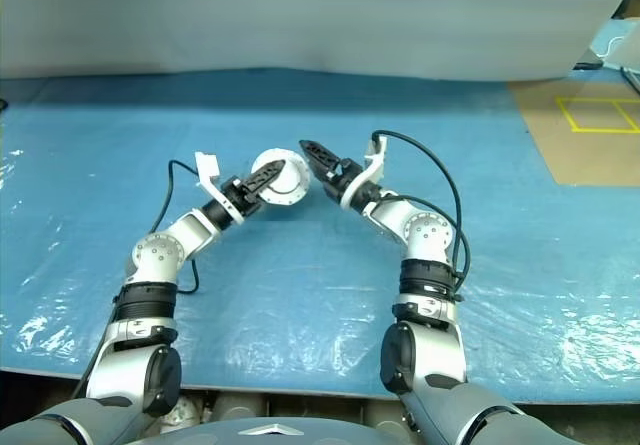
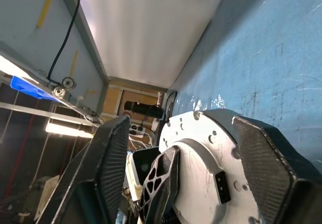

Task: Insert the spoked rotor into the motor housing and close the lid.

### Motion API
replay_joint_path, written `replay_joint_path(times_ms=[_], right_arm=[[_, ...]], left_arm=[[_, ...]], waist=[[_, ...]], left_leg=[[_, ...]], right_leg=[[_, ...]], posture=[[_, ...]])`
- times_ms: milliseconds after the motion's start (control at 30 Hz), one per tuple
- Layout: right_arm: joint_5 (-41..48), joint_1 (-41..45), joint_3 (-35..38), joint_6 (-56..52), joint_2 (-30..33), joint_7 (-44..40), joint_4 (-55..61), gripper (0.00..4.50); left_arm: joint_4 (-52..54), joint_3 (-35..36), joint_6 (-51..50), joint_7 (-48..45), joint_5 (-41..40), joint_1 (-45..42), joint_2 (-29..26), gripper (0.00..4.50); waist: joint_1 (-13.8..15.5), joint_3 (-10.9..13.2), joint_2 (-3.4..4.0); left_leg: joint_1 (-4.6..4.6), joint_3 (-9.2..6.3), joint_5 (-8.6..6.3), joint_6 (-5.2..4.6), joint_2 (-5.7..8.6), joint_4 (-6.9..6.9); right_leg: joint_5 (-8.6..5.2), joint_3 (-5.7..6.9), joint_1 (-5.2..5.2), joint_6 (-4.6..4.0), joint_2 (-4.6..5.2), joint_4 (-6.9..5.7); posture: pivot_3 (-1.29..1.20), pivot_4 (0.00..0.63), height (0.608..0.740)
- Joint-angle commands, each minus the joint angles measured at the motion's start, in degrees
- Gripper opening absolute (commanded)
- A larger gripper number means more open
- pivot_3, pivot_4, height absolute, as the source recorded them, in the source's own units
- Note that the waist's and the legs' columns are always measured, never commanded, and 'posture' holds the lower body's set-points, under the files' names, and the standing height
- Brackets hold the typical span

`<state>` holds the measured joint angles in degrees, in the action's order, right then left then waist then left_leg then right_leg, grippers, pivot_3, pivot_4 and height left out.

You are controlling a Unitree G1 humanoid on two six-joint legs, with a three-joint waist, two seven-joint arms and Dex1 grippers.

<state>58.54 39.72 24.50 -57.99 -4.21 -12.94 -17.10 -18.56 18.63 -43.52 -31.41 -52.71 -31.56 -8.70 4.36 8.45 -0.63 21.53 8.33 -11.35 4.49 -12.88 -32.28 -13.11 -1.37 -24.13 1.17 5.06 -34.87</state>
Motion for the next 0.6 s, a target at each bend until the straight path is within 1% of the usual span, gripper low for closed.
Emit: replay_joint_path(times_ms=[33,300,433,600], right_arm=[[2.0,0.7,0.5,0.2,-0.3,0.6,0.6,3.40],[1.0,0.9,-0.3,0.9,-0.4,1.0,-0.4,3.40],[0.6,1.1,-0.6,1.3,-0.2,0.9,-0.8,3.40],[0.2,1.0,-1.1,1.6,0.1,1.0,-1.0,3.40]], left_arm=[[1.1,4.6,1.9,0.8,-2.9,-4.1,-1.1,2.97],[-2.8,8.0,4.5,1.7,-0.6,-6.7,-4.0,2.97],[-7.9,9.8,11.7,3.2,3.3,-9.7,-7.0,2.97],[-19.1,13.1,22.0,5.1,8.2,-15.4,-13.4,2.97]], waist=[[0.0,0.0,0.00],[0.1,0.0,0.00],[0.2,0.1,-0.09],[-0.1,0.2,-0.23]], left_leg=[[0.00,0.00,0.00,0.00,0.00,-0.01],[0.03,-0.01,0.01,-0.01,0.00,-0.02],[0.06,-0.05,0.01,-0.01,0.00,-0.02],[0.05,-0.10,0.01,-0.01,0.00,-0.05]], right_leg=[[0.00,0.00,0.00,0.00,0.00,-0.01],[0.00,0.01,0.00,0.00,0.00,0.03],[0.00,0.05,0.00,0.00,0.00,0.02],[0.02,0.07,0.00,0.02,-0.01,0.00]], posture=[[0.00,0.150,0.740],[0.00,0.150,0.740],[0.00,0.150,0.740],[0.00,0.150,0.740]])
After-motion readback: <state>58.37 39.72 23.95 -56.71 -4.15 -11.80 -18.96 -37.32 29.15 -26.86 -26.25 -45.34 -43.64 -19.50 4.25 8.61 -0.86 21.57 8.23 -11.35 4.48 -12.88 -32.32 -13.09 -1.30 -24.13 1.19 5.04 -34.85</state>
